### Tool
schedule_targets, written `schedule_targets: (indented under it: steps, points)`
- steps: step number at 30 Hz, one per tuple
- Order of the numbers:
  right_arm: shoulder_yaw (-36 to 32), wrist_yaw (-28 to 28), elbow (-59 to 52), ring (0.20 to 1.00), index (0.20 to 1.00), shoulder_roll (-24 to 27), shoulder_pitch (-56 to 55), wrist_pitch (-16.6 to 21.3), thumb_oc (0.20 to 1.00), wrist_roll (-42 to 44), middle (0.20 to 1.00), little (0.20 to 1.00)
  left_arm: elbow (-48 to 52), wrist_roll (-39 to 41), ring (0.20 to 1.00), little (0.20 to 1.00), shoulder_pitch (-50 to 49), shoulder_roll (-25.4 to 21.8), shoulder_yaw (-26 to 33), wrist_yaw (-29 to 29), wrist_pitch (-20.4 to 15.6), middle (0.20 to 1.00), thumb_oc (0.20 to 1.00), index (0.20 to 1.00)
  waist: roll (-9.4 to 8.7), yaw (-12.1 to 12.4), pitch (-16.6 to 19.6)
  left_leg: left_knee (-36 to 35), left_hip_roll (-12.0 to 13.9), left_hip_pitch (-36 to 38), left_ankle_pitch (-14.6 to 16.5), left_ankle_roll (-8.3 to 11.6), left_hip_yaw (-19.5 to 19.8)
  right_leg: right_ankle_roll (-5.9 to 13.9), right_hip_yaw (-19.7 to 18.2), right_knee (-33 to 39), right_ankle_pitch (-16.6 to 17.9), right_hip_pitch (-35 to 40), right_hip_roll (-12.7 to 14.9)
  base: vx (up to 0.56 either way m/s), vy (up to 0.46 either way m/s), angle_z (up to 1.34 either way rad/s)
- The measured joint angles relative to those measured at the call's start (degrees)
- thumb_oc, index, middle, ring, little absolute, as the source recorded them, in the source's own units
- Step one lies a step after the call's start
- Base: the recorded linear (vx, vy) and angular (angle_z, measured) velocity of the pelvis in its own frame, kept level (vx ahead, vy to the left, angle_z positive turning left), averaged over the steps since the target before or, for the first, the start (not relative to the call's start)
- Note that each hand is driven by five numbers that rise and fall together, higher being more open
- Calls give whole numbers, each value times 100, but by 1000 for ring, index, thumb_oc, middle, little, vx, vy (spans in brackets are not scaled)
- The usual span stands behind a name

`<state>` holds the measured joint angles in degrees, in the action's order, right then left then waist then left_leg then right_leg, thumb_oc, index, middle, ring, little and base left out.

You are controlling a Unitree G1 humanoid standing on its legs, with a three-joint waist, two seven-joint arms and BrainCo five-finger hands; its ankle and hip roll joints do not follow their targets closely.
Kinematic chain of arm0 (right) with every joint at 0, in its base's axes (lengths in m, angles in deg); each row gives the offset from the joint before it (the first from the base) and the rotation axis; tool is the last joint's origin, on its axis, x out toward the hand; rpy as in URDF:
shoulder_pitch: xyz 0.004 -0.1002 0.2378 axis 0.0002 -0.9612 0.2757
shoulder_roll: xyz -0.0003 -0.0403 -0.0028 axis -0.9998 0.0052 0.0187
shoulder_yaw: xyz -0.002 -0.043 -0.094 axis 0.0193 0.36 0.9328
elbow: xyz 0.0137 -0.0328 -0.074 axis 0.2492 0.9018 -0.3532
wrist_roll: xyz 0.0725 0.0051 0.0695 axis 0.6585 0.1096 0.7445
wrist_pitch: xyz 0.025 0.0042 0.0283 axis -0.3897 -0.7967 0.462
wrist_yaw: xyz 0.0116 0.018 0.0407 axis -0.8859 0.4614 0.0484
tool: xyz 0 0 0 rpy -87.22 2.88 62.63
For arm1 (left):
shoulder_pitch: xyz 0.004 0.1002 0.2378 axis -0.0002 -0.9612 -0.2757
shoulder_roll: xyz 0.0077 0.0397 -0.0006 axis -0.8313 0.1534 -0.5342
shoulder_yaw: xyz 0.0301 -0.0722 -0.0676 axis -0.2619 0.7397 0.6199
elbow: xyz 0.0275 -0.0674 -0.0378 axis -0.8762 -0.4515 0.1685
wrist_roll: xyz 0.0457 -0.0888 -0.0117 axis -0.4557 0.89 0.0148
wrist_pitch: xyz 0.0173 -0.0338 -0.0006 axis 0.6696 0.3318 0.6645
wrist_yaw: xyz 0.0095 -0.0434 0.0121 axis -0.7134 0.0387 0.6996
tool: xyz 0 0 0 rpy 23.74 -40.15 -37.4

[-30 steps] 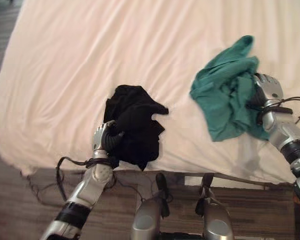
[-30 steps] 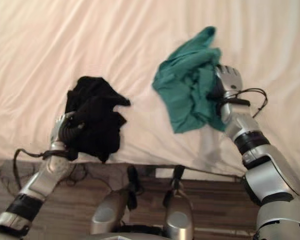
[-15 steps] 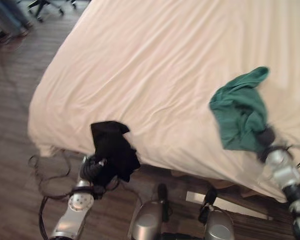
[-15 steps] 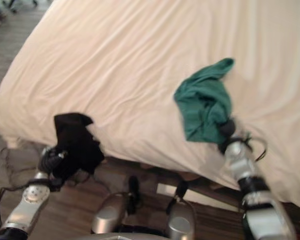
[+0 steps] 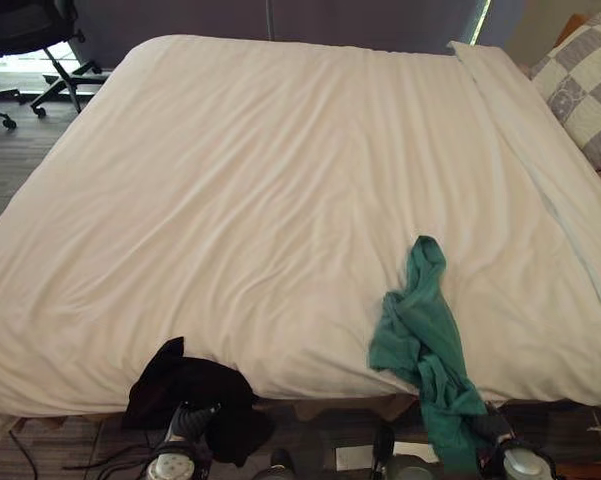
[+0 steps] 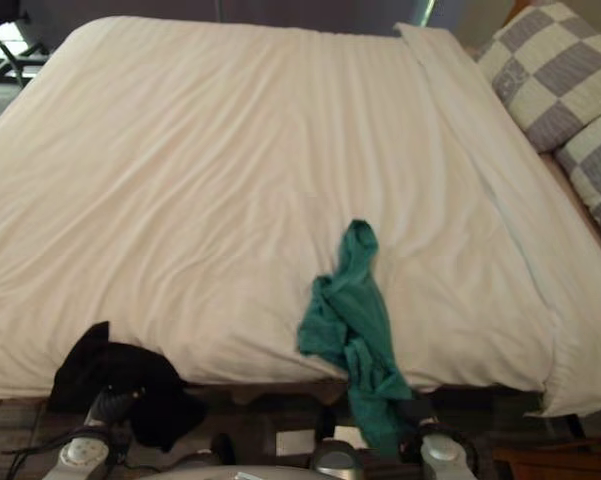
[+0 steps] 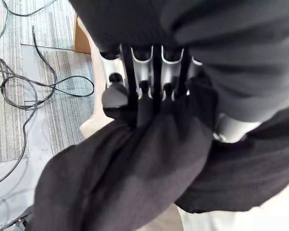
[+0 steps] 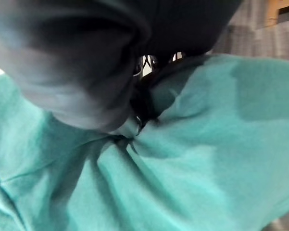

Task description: Tidy up the quilt and then pick up the clothes from the bed and put them into the laundry hamper.

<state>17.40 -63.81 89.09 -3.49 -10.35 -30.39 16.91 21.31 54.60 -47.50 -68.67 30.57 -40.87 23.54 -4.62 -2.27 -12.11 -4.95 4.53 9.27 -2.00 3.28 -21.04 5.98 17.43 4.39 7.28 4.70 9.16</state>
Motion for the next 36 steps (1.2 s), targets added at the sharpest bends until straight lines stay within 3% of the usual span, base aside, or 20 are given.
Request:
schedule_targets:
  steps: [4, 5, 7, 9, 13, 14, 15, 17, 18, 22, 23, 24, 25, 26, 28, 29, 31, 33, 34, 36]
  points:
    - [208, -36, 696, 200, 200, -107, -279, -218, 200, -130, 200, 200, -163, -1, 200, 200, 159, 56, -87, 37, -2, 200, 200, 200, 18, -118, 77, 24, -11, -144, -3, -20, 554, 15, 33, -366, -199, 63, 53, -9, -87, 51]
    - [282, -70, 631, 200, 200, -126, -365, -242, 200, -249, 200, 200, -234, 0, 200, 200, 225, 79, -122, 55, -10, 200, 200, 200, 76, -111, 49, 2, -31, -183, -96, -55, 732, 96, -190, -546, -310, 16, 77, -86, -135, 137]
    - [548, -628, 1, 200, 200, -132, -362, -245, 200, -943, 200, 200, -220, 50, 200, 200, 373, 203, -116, 398, -20, 200, 200, 200, 118, -226, 34, 33, -18, -439, -283, -173, 1130, 29, -1651, -503, -631, -167, -63, -84, -129, 97]
    - [748, -945, -234, 200, 200, -109, -100, -210, 200, -1233, 200, 200, -326, 100, 200, 200, 296, 253, -85, 583, -83, 200, 200, 200, 59, -52, 47, 35, -72, -597, -421, -40, 1270, 117, -1614, -88, -541, -8, -2, -129, -223, 46]
    - [1645, -1269, -384, 200, 200, 295, 460, -360, 200, -1696, 200, 200, -408, 527, 200, 200, 289, 912, -7, 946, -282, 200, 200, 200, 604, 627, -159, 168, 70, -1003, -810, 236, 2047, 155, -547, 55, -370, 323, -284, -283, -66, 136]
    - [1648, -1350, -385, 200, 200, 296, 178, -374, 200, -1719, 200, 200, -495, 567, 200, 200, 455, 1064, -18, 963, -270, 200, 200, 200, 746, 521, -205, 238, -104, -1494, -1274, 944, 2131, -43, 133, 67, -515, 380, -274, -366, -27, 298]
    - [1723, -1311, -427, 200, 200, 260, 312, -435, 200, -1756, 200, 200, -486, 573, 200, 200, 576, 1122, 17, 1022, -273, 200, 200, 200, 700, 459, -285, 88, 44, -1654, -683, 750, 739, -280, 787, 88, -446, 333, -72, -335, 3, 282]
    - [1742, -1312, -451, 200, 200, 142, 718, -435, 200, -1755, 200, 200, -608, 696, 200, 200, 445, 1037, 77, 1104, -184, 200, 200, 200, 533, 592, -430, 900, 439, -1650, -147, 45, -716, -374, 937, 86, -339, 256, 108, -315, 107, 118]
    - [1692, -1332, -713, 200, 200, 24, 767, -436, 200, -1740, 200, 200, -761, 796, 200, 200, 373, 1016, 203, 1147, -119, 200, 200, 200, 388, 567, -485, 1787, 775, -1475, 150, 211, -1245, -257, 1519, 74, -184, 477, 433, -261, 210, 154]
    - [1429, -1453, -848, 200, 200, -9, 490, -343, 200, -1576, 200, 200, -818, 794, 200, 200, 222, 1128, 309, 1235, -160, 200, 200, 200, 550, 377, -274, 2502, 1889, -899, 536, 400, -1829, -317, 2810, 81, -245, 1060, 604, -172, 357, 183]
    - [1079, -1516, -884, 200, 200, -68, 315, -325, 200, -1419, 200, 200, -881, 789, 200, 200, 238, 1178, 313, 1232, -116, 200, 200, 200, 567, 341, -197, 2472, 1908, -818, 597, 396, -2096, 105, 3336, -64, -48, 1275, 727, -102, 354, 231]
    - [834, -1525, -879, 200, 200, -39, 137, -342, 200, -1288, 200, 200, -866, 788, 200, 200, 270, 1302, 269, 1234, -85, 200, 200, 200, 644, 241, -116, 2209, 1706, -778, 530, 320, -2000, 88, 3680, -341, -59, 1359, 905, -80, 582, 238]
    - [760, -1552, -733, 200, 200, -58, 116, -368, 200, -1238, 200, 200, -877, 784, 200, 200, 294, 1287, 213, 1231, -76, 200, 200, 200, 528, 221, -73, 1875, 1267, -766, 285, -23, -1731, 18, 3765, -587, -93, 1438, 1256, -28, 557, 197]
    - [706, -1476, -553, 200, 200, -318, 103, -334, 200, -1085, 200, 200, -828, 771, 200, 200, 203, 1287, 275, 1222, -39, 200, 200, 200, 300, 365, -11, 1586, 857, -895, 184, -335, -1454, -455, 3703, -922, 161, 1381, 1524, 2, 718, 155]
    - [528, -1532, -476, 200, 200, -602, 51, -344, 200, -966, 200, 200, -975, 766, 200, 200, 369, 1074, 287, 1223, 49, 200, 200, 200, 211, 354, -21, 1519, 617, -1061, 130, -489, -1005, -706, 3846, -1346, 564, 1480, 1728, 5, 411, 159]
    - [634, -1499, -339, 200, 200, -605, 197, -430, 200, -874, 200, 200, -893, 723, 200, 200, 422, 979, 159, 1160, 95, 200, 200, 200, 306, 439, -65, 1271, 393, -963, 165, -672, -690, -767, 3076, -2824, 1098, 990, 2215, -61, 283, 156]
    - [690, -1464, -384, 200, 200, -653, 398, -342, 200, -724, 200, 200, -818, 659, 200, 200, 511, 790, -42, 1164, 91, 200, 200, 200, 505, 398, -124, 670, 345, -684, -103, -744, -314, 209, 847, -3140, -674, 305, 1315, -56, 186, 117]
    - [670, -1405, -362, 200, 200, -561, 603, -235, 200, -607, 200, 200, -708, 524, 200, 200, 757, 669, -111, 1122, 66, 200, 200, 200, 555, 319, -205, 255, 180, -565, -263, -873, 120, -175, 269, -2451, -1486, -496, 243, -46, 94, 144]
    - [678, -1390, -364, 200, 200, -519, 637, -205, 200, -562, 200, 200, -750, 493, 200, 200, 918, 724, -120, 1101, 56, 200, 200, 200, 540, 150, -214, 168, 78, -552, -230, -941, 524, -220, -369, -1964, -1514, -876, -350, 0, 110, 173]
    - [690, -1386, -304, 200, 200, -483, 687, -215, 200, -418, 200, 200, -848, 472, 200, 200, 976, 753, -248, 1065, 45, 200, 200, 200, 388, 75, -253, -4, -224, -384, -217, -965, 761, -194, -1072, -1183, -1178, -1279, -731, 27, 61, 118]
